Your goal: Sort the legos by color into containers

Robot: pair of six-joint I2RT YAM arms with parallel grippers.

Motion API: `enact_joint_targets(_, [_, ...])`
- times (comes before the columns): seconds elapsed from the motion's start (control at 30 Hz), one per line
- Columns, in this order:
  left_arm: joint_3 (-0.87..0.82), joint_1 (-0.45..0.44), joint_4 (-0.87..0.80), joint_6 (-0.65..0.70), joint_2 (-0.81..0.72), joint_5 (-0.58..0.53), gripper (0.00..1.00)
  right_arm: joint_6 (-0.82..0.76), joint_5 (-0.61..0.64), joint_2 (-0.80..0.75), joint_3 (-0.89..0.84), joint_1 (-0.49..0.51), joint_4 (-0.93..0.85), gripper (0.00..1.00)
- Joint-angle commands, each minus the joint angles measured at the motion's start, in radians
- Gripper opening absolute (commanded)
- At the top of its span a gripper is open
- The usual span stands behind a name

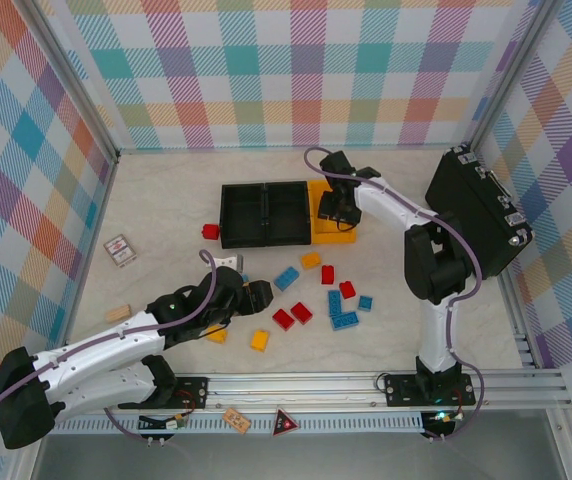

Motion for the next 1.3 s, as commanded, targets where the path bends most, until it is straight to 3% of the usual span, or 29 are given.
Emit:
enact_joint_targets(0.0, [-0.014, -0.015, -0.022, -0.015, -0.022, -0.017, 0.71, -0.004, 0.013, -0.016, 0.031, -0.001, -0.028, 0.58])
enact_joint_targets(0.23, [-0.012, -0.015, -0.041, -0.019, -0.043, -0.032, 0.71, -0.017, 0.007, -0.105, -0.012, 0.008, -0.023, 0.58])
enact_joint_targets(0.87, [0.016, -0.015, -0.073, -0.02, -0.035, -0.085, 0.72, -0.021, -0.103, -0.476, -0.469, 0.056, 0.052, 0.57])
enact_joint_targets(1.07, [0.034, -0.015, -0.004, 0.038, 0.018, -0.017, 0.75, 0.0, -0.127, -0.503, -0.568, 0.096, 0.088, 0.59])
enact_joint_targets(1.27, [0.031, -0.015, 0.152, 0.078, 0.074, 0.104, 0.76, 0.016, -0.139, -0.432, -0.592, 0.145, 0.124, 0.6])
